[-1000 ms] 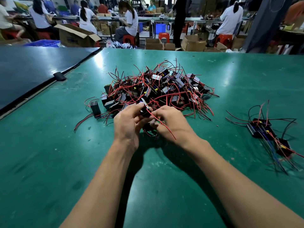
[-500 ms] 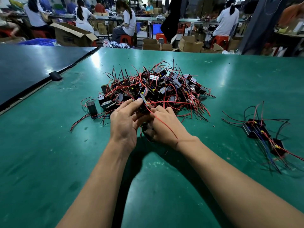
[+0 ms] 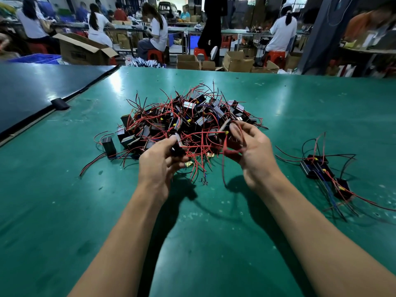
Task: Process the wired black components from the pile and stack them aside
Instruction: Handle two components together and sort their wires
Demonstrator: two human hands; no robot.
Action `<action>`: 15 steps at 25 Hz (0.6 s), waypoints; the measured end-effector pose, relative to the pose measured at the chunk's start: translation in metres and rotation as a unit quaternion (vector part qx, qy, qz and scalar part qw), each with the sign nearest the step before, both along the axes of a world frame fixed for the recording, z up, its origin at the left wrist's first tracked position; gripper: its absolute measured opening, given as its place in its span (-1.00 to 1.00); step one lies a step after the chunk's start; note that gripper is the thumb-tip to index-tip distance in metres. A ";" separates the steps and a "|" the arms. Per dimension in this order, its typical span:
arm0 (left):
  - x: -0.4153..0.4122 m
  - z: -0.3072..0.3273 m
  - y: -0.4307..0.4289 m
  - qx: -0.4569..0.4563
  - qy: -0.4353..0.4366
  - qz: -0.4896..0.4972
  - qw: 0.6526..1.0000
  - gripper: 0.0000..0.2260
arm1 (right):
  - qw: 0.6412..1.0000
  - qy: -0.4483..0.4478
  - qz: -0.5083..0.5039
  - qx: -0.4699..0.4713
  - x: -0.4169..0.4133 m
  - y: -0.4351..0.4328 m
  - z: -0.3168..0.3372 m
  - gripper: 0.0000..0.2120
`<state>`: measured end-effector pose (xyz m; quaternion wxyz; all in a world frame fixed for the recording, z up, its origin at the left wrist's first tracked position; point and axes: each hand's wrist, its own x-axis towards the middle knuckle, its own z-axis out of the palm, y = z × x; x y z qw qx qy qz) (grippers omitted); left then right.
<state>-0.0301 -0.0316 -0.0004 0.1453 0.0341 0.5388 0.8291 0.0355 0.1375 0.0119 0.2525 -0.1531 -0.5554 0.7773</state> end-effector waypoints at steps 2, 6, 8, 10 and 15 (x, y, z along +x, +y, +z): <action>0.007 -0.004 0.008 -0.054 0.029 -0.061 0.996 -0.86 | 0.999 -0.014 0.033 -0.024 0.014 0.019 0.004 -0.77; 0.022 -0.011 0.023 -0.117 0.051 -0.147 0.981 -0.88 | 0.997 -0.053 0.058 -0.027 0.042 0.043 -0.002 -0.59; 0.027 -0.012 0.028 -0.136 0.056 -0.165 0.975 -0.89 | 0.997 -0.057 0.049 -0.035 0.055 0.050 -0.010 -0.57; 0.030 -0.013 0.031 -0.146 0.055 -0.170 0.973 -0.91 | 0.996 -0.065 0.052 -0.032 0.065 0.055 -0.018 -0.54; 0.033 -0.018 0.032 -0.186 0.079 -0.178 0.963 -0.87 | 0.982 -0.153 0.115 0.002 0.080 0.061 -0.024 -0.52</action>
